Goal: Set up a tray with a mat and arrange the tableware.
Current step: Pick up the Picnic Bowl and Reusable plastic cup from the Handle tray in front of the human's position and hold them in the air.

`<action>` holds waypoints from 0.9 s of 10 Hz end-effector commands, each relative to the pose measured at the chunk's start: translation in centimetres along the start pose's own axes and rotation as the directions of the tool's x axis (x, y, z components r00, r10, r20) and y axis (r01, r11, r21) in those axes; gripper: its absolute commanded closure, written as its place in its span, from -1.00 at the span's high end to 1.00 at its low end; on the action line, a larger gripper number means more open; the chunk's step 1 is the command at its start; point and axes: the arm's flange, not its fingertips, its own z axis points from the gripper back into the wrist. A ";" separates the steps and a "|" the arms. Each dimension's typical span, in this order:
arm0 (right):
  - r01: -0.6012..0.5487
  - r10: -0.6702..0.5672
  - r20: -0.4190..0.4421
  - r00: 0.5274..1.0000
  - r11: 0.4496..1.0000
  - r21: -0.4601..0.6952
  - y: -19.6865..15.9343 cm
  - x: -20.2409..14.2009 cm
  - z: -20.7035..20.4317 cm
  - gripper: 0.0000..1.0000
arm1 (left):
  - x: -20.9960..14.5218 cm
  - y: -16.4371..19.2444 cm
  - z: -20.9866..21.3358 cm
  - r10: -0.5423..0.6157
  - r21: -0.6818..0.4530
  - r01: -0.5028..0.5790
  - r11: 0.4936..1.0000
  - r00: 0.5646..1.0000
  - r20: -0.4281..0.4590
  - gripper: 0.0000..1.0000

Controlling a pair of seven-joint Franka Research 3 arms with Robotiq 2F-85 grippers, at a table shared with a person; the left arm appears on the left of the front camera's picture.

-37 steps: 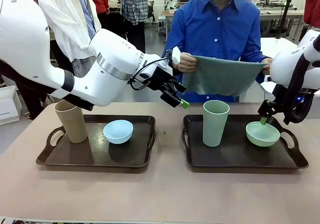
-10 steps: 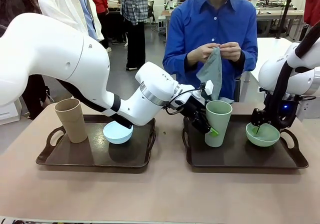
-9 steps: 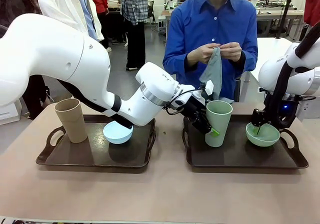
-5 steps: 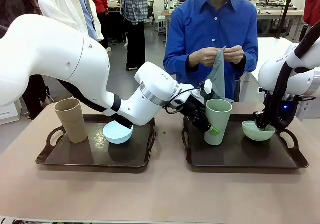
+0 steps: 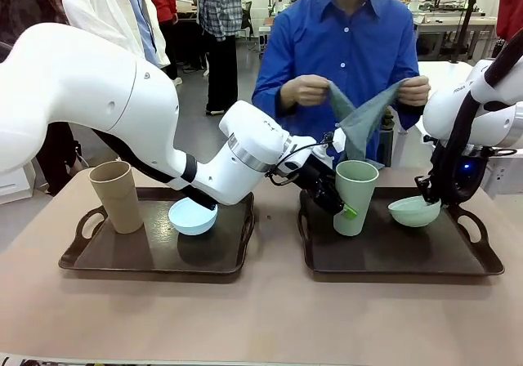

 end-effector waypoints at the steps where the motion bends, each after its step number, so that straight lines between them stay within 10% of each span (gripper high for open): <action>1: 0.006 -0.006 0.003 1.000 1.000 -0.010 -0.2 -0.5 -1.3 -1.00 | 0.3 -0.4 0.6 0.018 0.017 -0.018 1.000 1.000 -0.009 -1.00; 2: 0.004 -0.004 0.006 1.000 1.000 -0.013 -0.1 -0.6 -1.3 -1.00 | 0.3 -0.5 0.8 0.019 0.023 -0.019 1.000 1.000 -0.013 -0.45; 9: -0.070 0.078 0.306 0.949 0.997 -0.036 1.8 -10.1 9.5 -1.00 | 8.0 -5.9 12.0 -0.091 0.182 0.072 0.981 0.991 0.095 -0.45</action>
